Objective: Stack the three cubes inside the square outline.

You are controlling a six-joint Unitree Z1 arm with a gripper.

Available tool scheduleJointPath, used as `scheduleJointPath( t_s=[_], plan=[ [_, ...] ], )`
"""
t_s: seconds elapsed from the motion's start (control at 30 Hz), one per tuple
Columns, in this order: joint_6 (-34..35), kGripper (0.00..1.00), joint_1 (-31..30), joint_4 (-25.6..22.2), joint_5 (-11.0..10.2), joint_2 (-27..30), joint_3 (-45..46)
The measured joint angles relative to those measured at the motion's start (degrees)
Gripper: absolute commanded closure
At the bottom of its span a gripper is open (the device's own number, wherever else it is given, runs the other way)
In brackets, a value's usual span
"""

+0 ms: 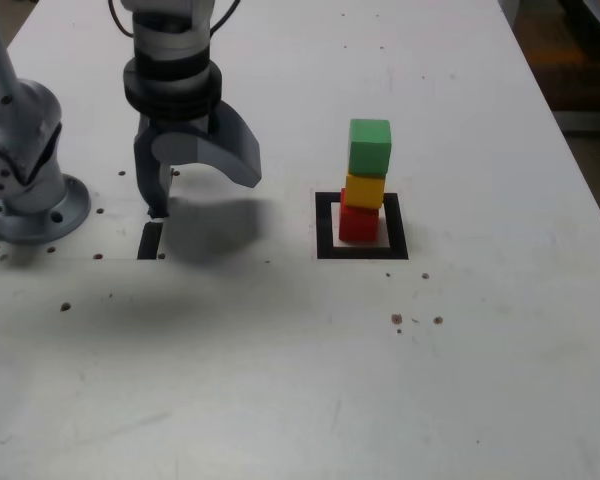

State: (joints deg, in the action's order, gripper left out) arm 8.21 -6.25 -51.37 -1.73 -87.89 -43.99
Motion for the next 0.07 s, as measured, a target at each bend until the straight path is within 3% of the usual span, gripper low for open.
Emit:
scheduleJointPath(
  t_s=[0.07],
  plan=[
    [0.0,0.01,0.0,0.2,0.0,0.0,0.1]
  ],
)
